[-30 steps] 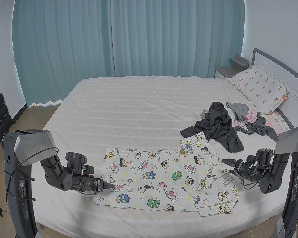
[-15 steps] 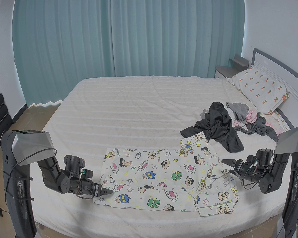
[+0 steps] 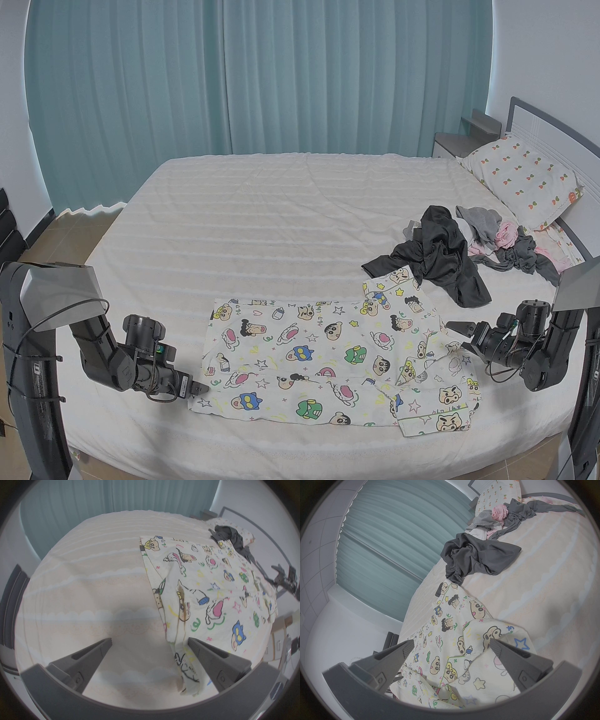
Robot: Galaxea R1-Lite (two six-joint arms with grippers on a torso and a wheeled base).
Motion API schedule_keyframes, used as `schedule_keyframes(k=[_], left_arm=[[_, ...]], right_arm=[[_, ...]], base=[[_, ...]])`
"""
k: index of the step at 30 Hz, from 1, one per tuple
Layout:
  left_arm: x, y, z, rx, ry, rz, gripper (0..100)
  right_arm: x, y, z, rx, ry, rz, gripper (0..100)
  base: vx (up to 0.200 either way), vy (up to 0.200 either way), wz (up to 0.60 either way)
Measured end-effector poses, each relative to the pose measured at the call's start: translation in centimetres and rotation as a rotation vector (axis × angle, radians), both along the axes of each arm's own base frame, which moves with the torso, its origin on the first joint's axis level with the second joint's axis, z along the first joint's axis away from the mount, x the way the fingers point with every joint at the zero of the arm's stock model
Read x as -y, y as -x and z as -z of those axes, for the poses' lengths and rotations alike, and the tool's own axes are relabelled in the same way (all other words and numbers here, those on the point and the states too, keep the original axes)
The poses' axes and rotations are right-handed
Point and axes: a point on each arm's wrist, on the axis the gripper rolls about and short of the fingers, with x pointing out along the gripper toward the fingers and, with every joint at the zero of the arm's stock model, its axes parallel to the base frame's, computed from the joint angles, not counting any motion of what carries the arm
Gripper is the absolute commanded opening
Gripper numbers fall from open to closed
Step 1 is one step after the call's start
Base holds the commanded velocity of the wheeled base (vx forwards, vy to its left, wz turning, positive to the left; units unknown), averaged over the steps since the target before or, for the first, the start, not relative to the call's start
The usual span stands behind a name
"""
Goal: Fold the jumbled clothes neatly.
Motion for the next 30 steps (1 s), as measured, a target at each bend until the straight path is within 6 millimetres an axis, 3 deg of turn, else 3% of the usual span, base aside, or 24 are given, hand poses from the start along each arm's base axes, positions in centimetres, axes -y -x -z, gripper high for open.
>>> schedule_keyframes(k=[18,26,30], left_arm=[[-1.2,2.2,-1.7,-0.144,-0.072,0.037,100],[-1.6,1.7,-2.8,-0.105,-0.035,-0.016,100],[-1.4,1.2,-3.8,-0.086,0.072,-0.105,100]], right_arm=[[0.0,0.0,0.1,-0.003,0.0,0.001,100],[0.0,0.0,0.1,-0.003,-0.001,0.002,100],[0.0,0.0,0.1,-0.004,-0.001,0.002,100]], base=[[0.0,0.0,0.0],[0.0,0.0,0.0],[0.0,0.0,0.0]])
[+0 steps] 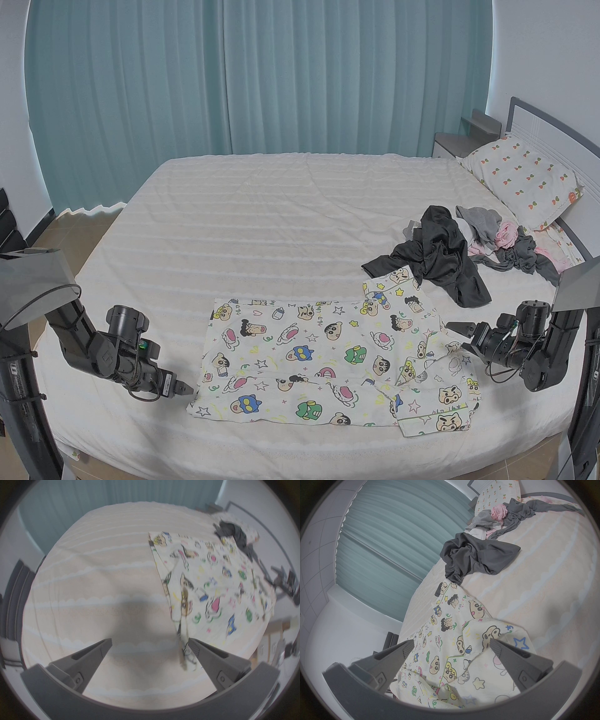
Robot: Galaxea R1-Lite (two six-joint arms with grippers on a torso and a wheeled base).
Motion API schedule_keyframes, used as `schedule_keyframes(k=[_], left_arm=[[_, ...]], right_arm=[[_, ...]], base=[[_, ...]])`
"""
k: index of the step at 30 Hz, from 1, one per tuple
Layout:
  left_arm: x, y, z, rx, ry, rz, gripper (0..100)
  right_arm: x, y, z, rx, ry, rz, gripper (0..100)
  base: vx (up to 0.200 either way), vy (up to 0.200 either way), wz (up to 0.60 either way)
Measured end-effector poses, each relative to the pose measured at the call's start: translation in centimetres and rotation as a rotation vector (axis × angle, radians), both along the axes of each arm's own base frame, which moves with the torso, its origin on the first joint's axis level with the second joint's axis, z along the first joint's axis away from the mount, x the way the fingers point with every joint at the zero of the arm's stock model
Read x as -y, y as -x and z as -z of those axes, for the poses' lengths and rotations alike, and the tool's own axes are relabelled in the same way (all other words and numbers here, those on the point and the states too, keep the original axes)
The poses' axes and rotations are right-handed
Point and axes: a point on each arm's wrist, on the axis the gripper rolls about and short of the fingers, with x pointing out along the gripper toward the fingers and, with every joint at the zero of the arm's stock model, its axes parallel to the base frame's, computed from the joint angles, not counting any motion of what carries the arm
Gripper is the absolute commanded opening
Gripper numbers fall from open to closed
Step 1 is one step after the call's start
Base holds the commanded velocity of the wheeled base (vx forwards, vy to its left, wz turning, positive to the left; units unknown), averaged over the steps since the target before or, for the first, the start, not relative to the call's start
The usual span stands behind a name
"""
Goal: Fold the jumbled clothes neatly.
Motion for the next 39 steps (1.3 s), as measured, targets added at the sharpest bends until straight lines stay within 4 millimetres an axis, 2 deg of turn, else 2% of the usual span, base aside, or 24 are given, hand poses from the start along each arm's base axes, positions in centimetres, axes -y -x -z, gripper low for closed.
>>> schedule_keyframes(k=[5,9,17,22,29,34,39], left_arm=[[0.9,-0.9,-1.8,0.036,0.147,-0.106,100],[1.9,-1.7,-3.1,0.063,0.234,-0.155,100],[2.9,-3.4,-4.5,0.138,0.259,-0.13,100],[3.8,-5.5,-5.0,0.184,0.279,-0.139,100],[5.6,-9.1,-4.4,0.23,0.279,-0.172,100],[6.5,-11.5,-2.5,0.22,0.257,-0.18,100],[6.8,-12.8,-0.6,0.206,0.238,-0.177,100]], right_arm=[[0.0,0.0,0.0,0.0,0.0,0.0,100],[0.0,0.0,0.0,0.0,0.0,0.001,100],[0.0,0.0,0.0,0.001,0.0,0.0,100],[0.0,0.0,0.0,0.001,0.0,-0.001,100],[0.0,0.0,0.0,0.0,0.0,-0.001,100],[-0.1,0.0,0.0,-0.001,0.0,-0.002,100],[-0.2,0.1,0.0,0.002,0.0,-0.006,100]], base=[[0.0,0.0,0.0],[0.2,0.0,0.0],[0.05,0.0,0.0],[0.0,0.0,0.0],[0.0,0.0,0.0],[0.0,0.0,0.0],[0.0,0.0,0.0]])
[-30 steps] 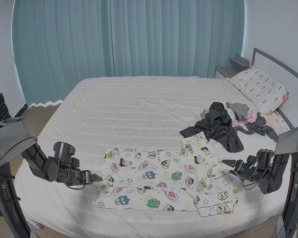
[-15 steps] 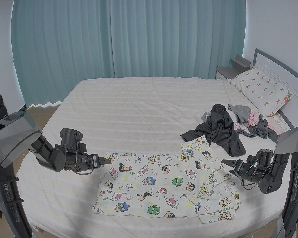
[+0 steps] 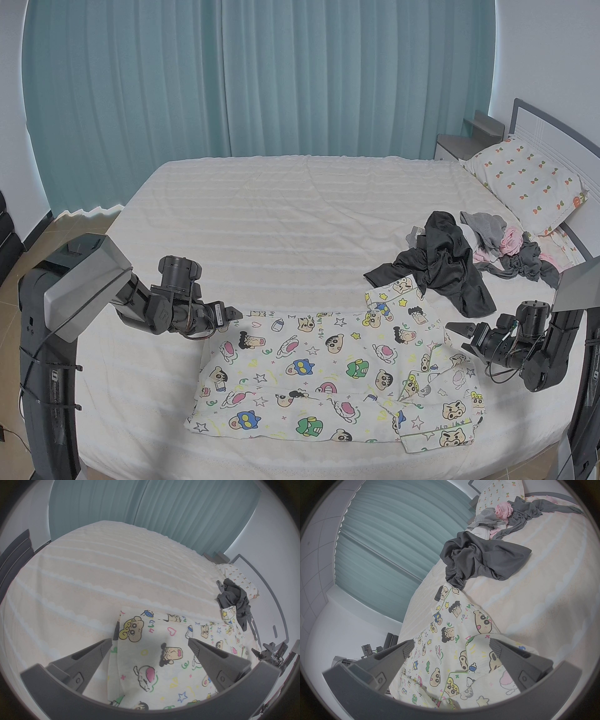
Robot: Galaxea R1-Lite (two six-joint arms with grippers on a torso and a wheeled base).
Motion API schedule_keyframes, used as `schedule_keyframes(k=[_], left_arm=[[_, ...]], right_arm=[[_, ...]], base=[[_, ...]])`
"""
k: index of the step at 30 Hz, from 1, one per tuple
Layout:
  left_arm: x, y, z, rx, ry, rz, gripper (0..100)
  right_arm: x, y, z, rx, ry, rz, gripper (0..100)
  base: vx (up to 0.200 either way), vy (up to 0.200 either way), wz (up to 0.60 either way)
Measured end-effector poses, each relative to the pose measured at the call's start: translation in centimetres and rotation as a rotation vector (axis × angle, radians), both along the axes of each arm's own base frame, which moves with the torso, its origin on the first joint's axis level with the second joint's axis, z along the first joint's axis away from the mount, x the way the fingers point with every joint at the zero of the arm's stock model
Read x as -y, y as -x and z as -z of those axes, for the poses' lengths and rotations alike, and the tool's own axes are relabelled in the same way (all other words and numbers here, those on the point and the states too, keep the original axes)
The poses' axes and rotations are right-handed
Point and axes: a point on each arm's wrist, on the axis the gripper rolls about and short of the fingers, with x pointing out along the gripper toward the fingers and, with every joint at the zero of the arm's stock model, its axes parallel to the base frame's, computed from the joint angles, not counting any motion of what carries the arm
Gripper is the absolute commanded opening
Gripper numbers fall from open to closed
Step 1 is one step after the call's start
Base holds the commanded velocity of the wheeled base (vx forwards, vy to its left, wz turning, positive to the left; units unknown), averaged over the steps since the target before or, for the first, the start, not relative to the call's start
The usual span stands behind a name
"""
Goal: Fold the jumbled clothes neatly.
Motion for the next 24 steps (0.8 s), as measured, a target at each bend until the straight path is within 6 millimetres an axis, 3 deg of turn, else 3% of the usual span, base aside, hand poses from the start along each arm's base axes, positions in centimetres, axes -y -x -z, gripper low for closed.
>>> schedule_keyframes(k=[17,18,24], left_arm=[[0.6,-3.2,3.0,0.008,-0.003,0.0,100],[0.6,-3.3,3.1,0.009,-0.002,0.0,0],[0.7,-4.0,3.4,0.02,-0.011,-0.018,0]], right_arm=[[-0.4,0.2,-0.1,0.017,0.003,-0.012,100],[-0.4,0.2,-0.1,0.017,0.003,-0.012,100],[-0.4,0.2,-0.1,0.018,0.004,-0.013,100]], base=[[0.0,0.0,0.0],[0.0,0.0,0.0],[0.0,0.0,0.0]])
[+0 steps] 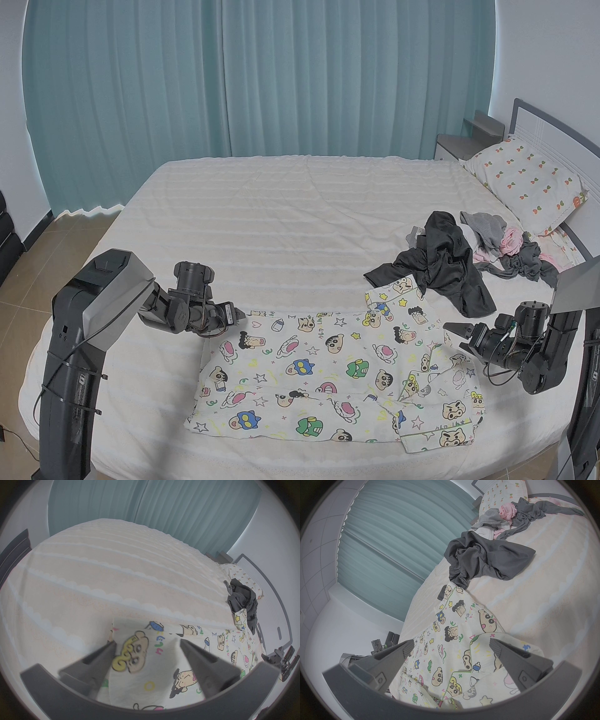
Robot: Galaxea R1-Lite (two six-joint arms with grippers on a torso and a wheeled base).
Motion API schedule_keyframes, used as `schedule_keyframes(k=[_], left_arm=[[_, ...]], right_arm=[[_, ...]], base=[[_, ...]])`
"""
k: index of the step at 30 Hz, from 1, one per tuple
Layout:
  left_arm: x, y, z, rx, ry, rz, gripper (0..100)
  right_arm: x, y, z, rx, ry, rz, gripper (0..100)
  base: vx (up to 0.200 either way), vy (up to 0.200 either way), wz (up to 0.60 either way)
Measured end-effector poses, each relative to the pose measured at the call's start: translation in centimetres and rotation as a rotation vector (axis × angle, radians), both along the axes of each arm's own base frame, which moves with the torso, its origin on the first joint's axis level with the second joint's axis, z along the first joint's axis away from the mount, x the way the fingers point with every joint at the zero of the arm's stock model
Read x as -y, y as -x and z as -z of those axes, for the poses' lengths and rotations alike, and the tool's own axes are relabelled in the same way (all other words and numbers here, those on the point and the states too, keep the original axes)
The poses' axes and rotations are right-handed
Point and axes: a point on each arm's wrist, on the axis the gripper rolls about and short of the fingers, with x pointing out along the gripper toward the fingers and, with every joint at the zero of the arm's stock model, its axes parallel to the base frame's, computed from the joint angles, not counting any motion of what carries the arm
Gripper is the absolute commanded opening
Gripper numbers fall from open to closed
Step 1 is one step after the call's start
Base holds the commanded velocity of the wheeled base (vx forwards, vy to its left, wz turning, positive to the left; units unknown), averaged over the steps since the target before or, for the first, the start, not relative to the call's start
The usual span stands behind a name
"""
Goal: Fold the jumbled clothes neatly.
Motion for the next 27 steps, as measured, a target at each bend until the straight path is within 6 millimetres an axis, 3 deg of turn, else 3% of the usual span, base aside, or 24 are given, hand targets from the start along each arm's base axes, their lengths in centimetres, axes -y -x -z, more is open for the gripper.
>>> schedule_keyframes(k=[8,26,27], left_arm=[[-0.2,-0.7,0.3,0.021,-0.022,-0.033,0],[-0.3,-2.2,-0.9,0.091,-0.029,-0.109,0],[-0.3,-2.2,-0.8,0.089,-0.029,-0.109,100]], right_arm=[[0.0,0.0,0.0,-0.001,0.0,0.0,100],[0.0,-0.4,-0.2,0.02,0.002,0.001,100],[0.0,-0.4,-0.2,0.022,0.002,0.0,100]], base=[[0.0,0.0,0.0],[0.0,0.0,0.0],[0.0,0.0,0.0]])
